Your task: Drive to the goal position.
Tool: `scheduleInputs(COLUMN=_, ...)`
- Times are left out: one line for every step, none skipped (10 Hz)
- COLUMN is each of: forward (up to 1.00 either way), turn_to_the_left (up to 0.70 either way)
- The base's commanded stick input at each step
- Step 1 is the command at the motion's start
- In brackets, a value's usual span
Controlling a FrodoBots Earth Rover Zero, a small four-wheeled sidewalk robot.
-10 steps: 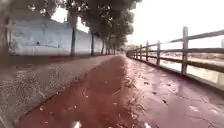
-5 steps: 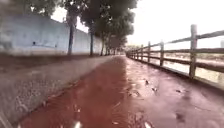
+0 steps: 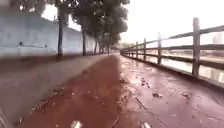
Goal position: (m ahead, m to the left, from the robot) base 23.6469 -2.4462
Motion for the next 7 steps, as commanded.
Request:
scheduleInputs(forward=0.70, turn_to_the_left=0.00)
scheduleInputs(forward=0.70, turn_to_the_left=0.00)
scheduleInputs(forward=0.70, turn_to_the_left=0.00)
scheduleInputs(forward=0.70, turn_to_the_left=0.00)
scheduleInputs(forward=0.70, turn_to_the_left=0.00)
scheduleInputs(forward=0.70, turn_to_the_left=0.00)
scheduleInputs(forward=0.70, turn_to_the_left=0.00)
